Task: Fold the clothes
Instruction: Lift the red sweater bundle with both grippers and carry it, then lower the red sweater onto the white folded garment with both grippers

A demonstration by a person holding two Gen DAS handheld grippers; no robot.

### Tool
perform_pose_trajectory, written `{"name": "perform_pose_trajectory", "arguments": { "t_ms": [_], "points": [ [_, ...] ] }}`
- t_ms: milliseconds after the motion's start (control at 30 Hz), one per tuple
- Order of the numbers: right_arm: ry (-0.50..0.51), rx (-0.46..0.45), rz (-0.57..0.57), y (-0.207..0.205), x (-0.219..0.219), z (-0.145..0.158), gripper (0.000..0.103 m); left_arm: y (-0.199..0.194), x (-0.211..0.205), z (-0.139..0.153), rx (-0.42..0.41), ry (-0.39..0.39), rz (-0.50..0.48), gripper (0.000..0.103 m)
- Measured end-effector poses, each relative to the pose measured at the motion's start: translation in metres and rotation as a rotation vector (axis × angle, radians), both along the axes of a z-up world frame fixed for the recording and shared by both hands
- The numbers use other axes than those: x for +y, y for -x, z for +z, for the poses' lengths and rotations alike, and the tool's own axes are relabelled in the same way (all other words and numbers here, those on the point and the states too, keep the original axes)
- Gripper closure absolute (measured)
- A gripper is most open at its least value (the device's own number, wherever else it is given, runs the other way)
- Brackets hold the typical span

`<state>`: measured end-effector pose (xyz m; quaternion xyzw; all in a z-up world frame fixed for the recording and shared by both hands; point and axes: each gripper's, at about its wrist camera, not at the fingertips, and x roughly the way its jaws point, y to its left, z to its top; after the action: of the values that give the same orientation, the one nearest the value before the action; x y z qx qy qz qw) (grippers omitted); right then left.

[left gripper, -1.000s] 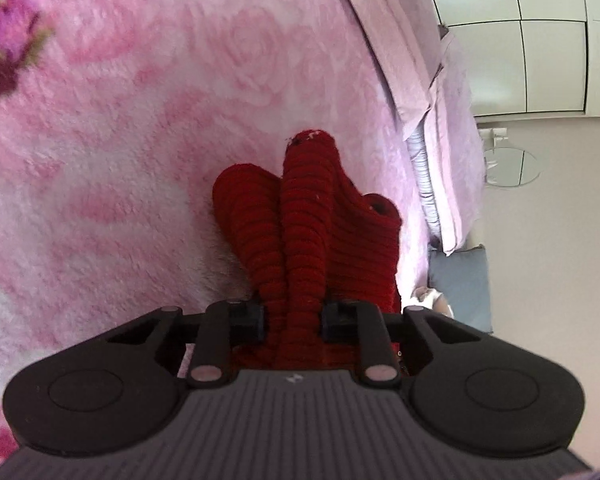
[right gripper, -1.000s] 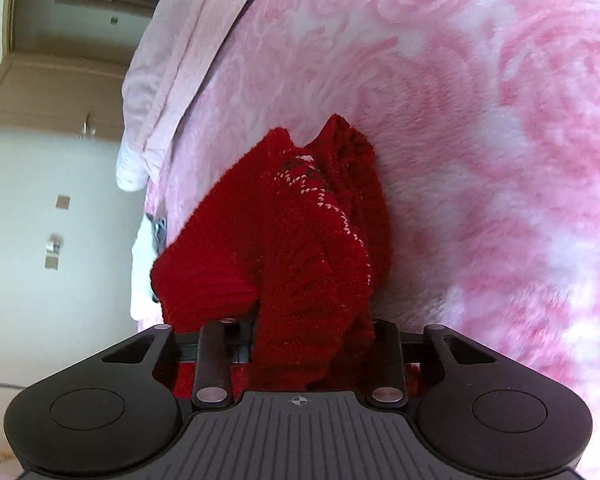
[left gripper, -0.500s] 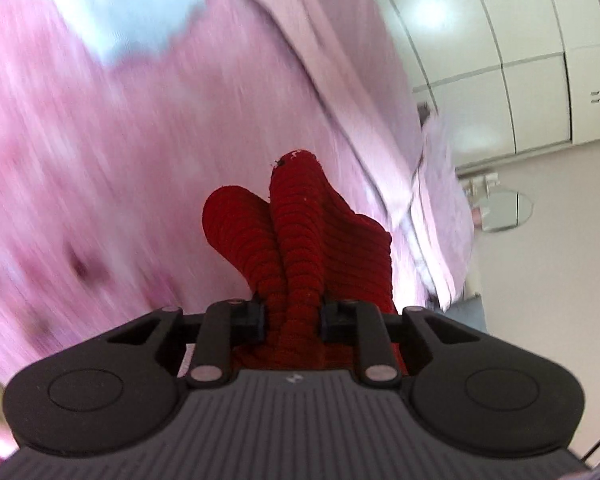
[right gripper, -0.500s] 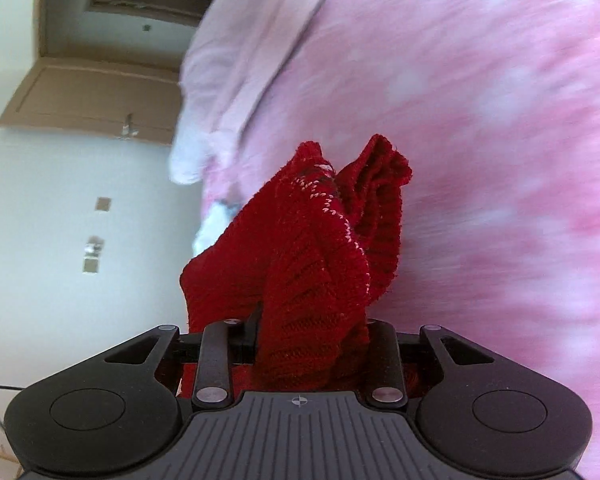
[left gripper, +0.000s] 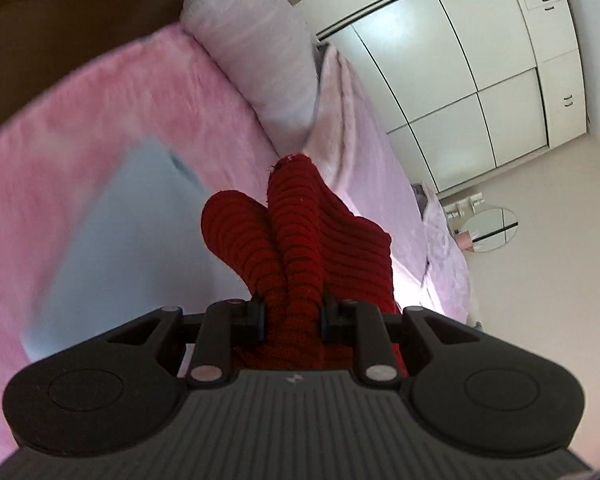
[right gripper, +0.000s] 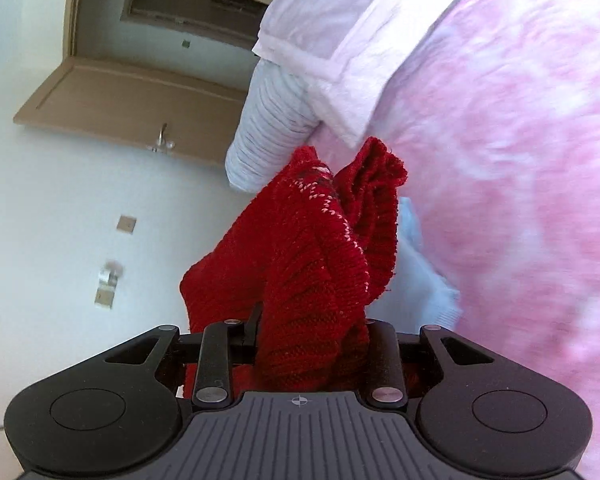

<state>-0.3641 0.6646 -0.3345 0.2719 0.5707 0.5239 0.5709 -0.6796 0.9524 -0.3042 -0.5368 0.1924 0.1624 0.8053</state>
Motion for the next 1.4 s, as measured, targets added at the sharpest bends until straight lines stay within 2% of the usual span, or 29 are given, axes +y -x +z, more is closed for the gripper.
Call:
{"name": "perform_pose_trajectory", "arguments": {
  "t_ms": [100, 367, 467, 533, 667, 733, 767, 800, 833, 867, 933, 1000, 1100, 1167, 1267, 1333, 1400],
  "points": [
    [0.026, -0.017, -0.004, 0.006, 0.037, -0.007, 0.073, 0.003, 0.025, -0.011, 0.001, 0.002, -0.005, 0.085],
    [0.057, -0.071, 0.017, 0.012, 0.07, -0.03, 0.073, 0.014, 0.057, -0.051, -0.002, 0.02, -0.019, 0.084],
    [0.094, -0.113, 0.031, 0.015, 0.08, -0.052, 0.072, 0.017, 0.059, -0.071, 0.014, -0.009, -0.021, 0.083],
    [0.122, -0.131, 0.015, 0.018, 0.08, -0.064, 0.07, 0.016, 0.061, -0.072, 0.002, -0.027, -0.03, 0.083],
    [0.067, -0.075, -0.042, 0.018, 0.074, -0.062, 0.07, 0.009, 0.065, -0.059, -0.004, -0.118, -0.07, 0.084],
    [0.066, -0.13, -0.024, 0.02, 0.078, -0.056, 0.07, 0.008, 0.068, -0.063, 0.016, -0.111, -0.069, 0.083],
    [0.098, -0.146, -0.006, 0.021, 0.082, -0.059, 0.07, 0.009, 0.069, -0.067, 0.042, -0.11, -0.069, 0.08],
    [0.138, -0.154, 0.01, 0.023, 0.086, -0.063, 0.065, 0.01, 0.07, -0.07, 0.066, -0.109, -0.067, 0.072],
    [0.165, -0.155, 0.012, 0.023, 0.086, -0.065, 0.055, 0.014, 0.072, -0.067, 0.072, -0.102, -0.037, 0.07],
    [0.186, -0.151, 0.006, 0.022, 0.084, -0.065, 0.05, 0.019, 0.073, -0.064, 0.078, -0.096, -0.008, 0.07],
    [0.209, -0.226, 0.007, 0.034, 0.084, -0.054, 0.041, 0.029, 0.071, -0.048, 0.114, -0.121, 0.052, 0.071],
    [0.228, -0.318, 0.012, 0.049, 0.083, -0.039, 0.041, 0.04, 0.065, -0.024, 0.167, -0.177, 0.107, 0.08],
    [0.257, -0.456, 0.018, 0.071, 0.083, -0.017, 0.041, 0.042, 0.037, 0.017, 0.184, -0.269, 0.069, 0.09],
    [0.276, -0.549, 0.022, 0.087, 0.083, -0.002, 0.041, 0.027, 0.01, 0.035, 0.215, -0.361, -0.027, 0.093],
    [0.304, -0.687, 0.028, 0.109, 0.083, 0.02, 0.044, -0.002, -0.021, 0.034, 0.248, -0.426, -0.154, 0.096],
    [0.322, -0.78, 0.032, 0.124, 0.083, 0.034, 0.055, -0.018, -0.035, 0.024, 0.294, -0.483, -0.208, 0.099],
    [0.341, -0.846, 0.06, 0.14, 0.089, 0.022, 0.062, -0.026, -0.042, 0.007, 0.349, -0.538, -0.234, 0.098]
  ]
}}
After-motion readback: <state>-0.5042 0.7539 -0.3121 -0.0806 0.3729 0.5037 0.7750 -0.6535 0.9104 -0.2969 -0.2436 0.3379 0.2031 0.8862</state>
